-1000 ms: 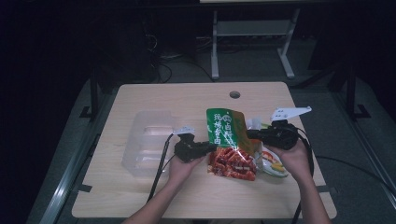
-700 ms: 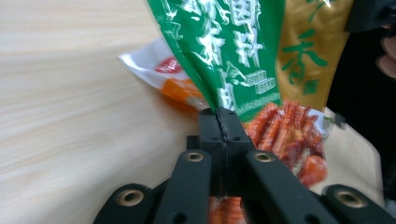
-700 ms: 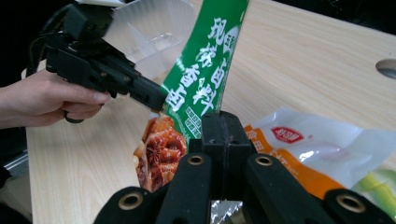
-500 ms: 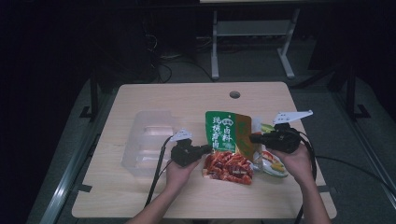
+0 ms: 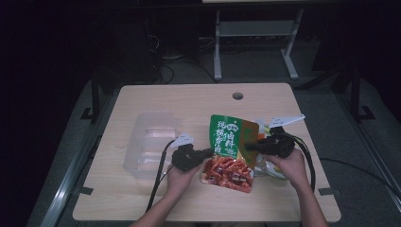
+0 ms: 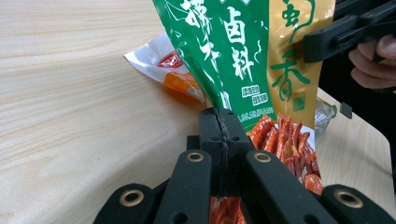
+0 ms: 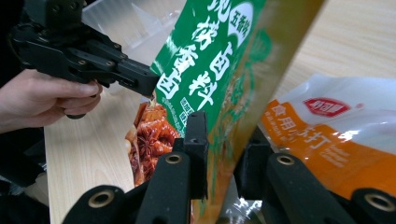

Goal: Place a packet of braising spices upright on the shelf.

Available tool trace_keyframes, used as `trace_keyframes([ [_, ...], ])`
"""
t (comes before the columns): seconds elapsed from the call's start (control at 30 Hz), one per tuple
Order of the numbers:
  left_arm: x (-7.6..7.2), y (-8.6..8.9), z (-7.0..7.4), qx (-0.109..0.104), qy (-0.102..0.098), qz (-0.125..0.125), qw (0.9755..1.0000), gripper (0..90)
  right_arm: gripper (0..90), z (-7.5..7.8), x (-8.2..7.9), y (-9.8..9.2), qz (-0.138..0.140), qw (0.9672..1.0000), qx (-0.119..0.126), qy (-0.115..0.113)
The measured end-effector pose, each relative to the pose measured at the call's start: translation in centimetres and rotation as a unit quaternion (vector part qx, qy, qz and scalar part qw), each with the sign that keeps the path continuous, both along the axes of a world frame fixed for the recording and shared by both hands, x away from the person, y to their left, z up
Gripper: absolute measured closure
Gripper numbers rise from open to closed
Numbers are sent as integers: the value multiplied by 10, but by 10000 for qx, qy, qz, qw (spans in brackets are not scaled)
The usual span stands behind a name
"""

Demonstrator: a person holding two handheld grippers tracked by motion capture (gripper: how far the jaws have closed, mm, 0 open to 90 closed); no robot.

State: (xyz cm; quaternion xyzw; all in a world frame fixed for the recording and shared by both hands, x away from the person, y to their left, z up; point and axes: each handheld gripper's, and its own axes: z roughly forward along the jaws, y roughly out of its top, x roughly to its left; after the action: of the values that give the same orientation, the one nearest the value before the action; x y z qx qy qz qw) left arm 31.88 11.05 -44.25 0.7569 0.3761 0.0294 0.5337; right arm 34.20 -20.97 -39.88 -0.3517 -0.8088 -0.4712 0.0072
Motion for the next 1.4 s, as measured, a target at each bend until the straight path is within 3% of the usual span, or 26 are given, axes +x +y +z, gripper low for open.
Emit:
trace_keyframes([
  [0.13, -3, 0, 2, 21, -56, -21, 10000, 900, 766, -3, 1, 6, 41, 10000, -23, 43],
  [0.23, -4, 1, 3, 119, -105, -32, 9999, 900, 830, -4, 1, 11, 61, 10000, -52, -4],
  [0.37, -11, 3, 5, 250, -167, -22, 9995, 885, 888, -2, -3, 11, 138, 9998, 121, -45],
  [0.57, -29, 6, 16, 455, -406, -128, 9981, 689, 894, 13, -13, 13, 359, 9985, 358, -214],
  [0.83, -49, 11, 25, 889, -806, -410, 9919, 590, 897, 32, -27, 23, 457, 9970, 302, -556],
  [0.93, -54, 13, 25, 892, -873, -460, 9911, 569, 897, 35, -29, 28, 461, 9967, 238, -630],
  [1.07, -57, 18, 22, 803, -809, -540, 9920, 540, 898, 40, -31, 34, 490, 9959, 165, -738],
  [1.1, -57, 20, 22, 865, -882, -584, 9906, 528, 898, 42, -31, 35, 482, 9958, 146, -769],
  [1.17, -60, 22, 21, 850, -893, -615, 9905, 503, 898, 44, -32, 38, 484, 9954, 120, -820],
  [1.4, -67, 32, 21, 851, -908, -600, 9904, 427, 900, 53, -29, 50, 505, 9943, 94, -933],
])
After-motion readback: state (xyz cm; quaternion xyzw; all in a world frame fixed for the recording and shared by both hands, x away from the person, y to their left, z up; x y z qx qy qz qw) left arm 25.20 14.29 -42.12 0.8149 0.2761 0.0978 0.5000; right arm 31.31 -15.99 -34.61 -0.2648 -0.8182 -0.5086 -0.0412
